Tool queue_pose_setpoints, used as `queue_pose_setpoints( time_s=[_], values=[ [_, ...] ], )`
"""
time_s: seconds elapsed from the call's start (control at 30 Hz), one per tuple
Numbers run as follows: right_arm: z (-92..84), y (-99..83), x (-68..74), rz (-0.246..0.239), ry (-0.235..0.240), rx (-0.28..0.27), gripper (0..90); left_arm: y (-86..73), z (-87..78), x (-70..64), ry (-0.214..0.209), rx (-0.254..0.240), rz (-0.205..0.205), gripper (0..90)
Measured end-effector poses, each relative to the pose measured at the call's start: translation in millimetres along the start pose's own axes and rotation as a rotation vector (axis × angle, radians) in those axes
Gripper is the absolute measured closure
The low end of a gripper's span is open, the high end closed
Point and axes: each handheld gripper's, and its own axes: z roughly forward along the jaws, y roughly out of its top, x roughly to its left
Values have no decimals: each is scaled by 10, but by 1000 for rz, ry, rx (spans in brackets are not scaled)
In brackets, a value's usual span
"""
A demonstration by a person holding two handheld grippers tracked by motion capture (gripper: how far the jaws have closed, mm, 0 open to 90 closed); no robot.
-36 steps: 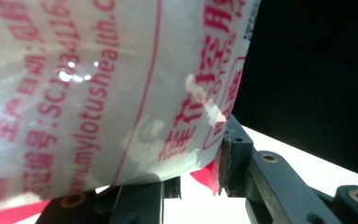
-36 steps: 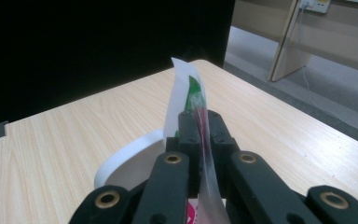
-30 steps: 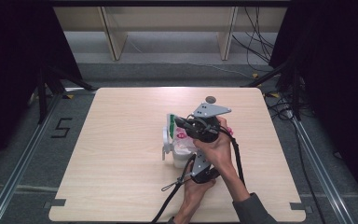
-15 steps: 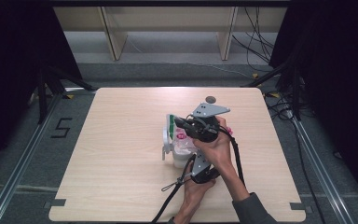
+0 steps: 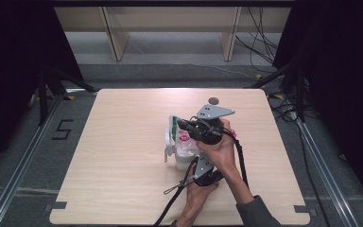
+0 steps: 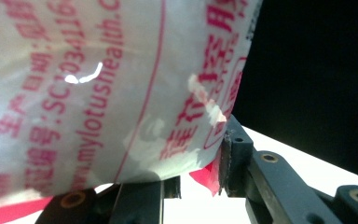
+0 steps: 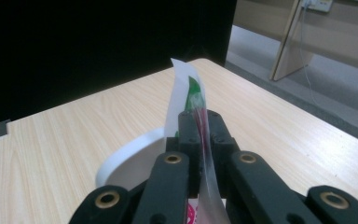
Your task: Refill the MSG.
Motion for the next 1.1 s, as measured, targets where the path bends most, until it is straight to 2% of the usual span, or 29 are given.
queue_pose_setpoints(
  time_s=[0.03,0.07,0.13,0.27,0.33,0.4,0.43,0.5,0.57,0.63,0.8,0.87,0.9,1.1],
  values=[
    [8,4,-4,-1,11,-10,882,0,0,-2,-1,4,1,729],
    [13,1,-32,-27,-9,-18,882,-6,3,-5,2,8,0,729],
    [32,-20,-24,16,7,-5,882,-16,4,5,1,9,2,729],
    [16,2,-26,-16,1,-16,882,-5,-4,2,2,11,6,729],
    [33,-19,-29,9,2,-3,882,-18,0,9,6,11,5,729],
    [27,-16,-23,2,-1,-10,882,-7,-5,10,2,12,8,730],
    [27,-9,-5,6,13,-13,882,-4,-6,5,2,8,5,730],
    [19,-8,-9,-7,-1,-12,882,-8,-6,8,3,15,11,730],
    [35,-23,-5,12,-6,-18,883,-13,3,11,6,8,5,730],
    [20,-14,-7,11,12,-9,882,-7,0,6,3,10,6,730],
    [16,-14,-8,18,6,-6,882,-5,1,5,4,10,6,730],
    [12,-3,-25,-18,-5,-18,883,-2,-4,2,2,9,7,730],
    [11,-5,-6,6,9,-14,883,-2,-3,1,2,7,8,730],
    [2,-9,-19,8,1,-22,886,-9,-1,0,2,9,9,730]
  ],
)
